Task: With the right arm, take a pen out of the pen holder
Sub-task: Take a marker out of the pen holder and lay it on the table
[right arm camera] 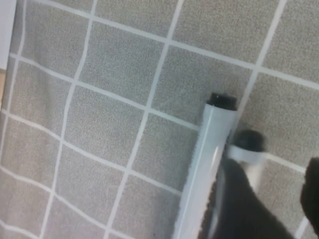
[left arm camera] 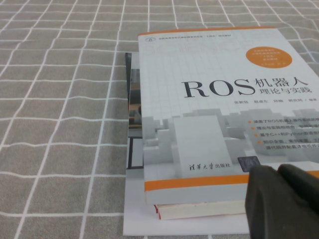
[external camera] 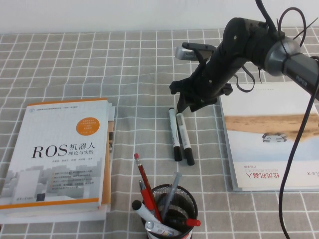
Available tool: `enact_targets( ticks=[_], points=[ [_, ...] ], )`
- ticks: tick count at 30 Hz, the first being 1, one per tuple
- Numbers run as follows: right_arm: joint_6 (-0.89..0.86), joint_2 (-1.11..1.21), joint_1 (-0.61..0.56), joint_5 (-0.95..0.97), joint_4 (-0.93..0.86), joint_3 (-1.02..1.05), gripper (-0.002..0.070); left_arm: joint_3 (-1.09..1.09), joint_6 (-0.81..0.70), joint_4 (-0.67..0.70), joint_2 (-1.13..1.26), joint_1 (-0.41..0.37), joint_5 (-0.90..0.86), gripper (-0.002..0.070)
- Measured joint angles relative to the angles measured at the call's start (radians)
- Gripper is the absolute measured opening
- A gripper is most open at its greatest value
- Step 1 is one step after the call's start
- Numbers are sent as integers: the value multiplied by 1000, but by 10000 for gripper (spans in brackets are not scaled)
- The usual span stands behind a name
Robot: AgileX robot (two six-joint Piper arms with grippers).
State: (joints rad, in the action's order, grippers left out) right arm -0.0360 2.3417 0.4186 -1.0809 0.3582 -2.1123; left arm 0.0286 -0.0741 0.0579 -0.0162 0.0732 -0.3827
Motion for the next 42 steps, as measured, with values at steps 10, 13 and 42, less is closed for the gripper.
enact_targets(
  ticks=[10,13,42],
  points=[
    [22,-57,0,-66,-2,0,181,0,0,0,0,0,0,-3],
    [55,-119,0,-124,-7,0,60,0,0,0,0,0,0,-3],
    [36,-1157,84,-181,-234,589,-12,0,0,0,0,0,0,-3]
  ],
)
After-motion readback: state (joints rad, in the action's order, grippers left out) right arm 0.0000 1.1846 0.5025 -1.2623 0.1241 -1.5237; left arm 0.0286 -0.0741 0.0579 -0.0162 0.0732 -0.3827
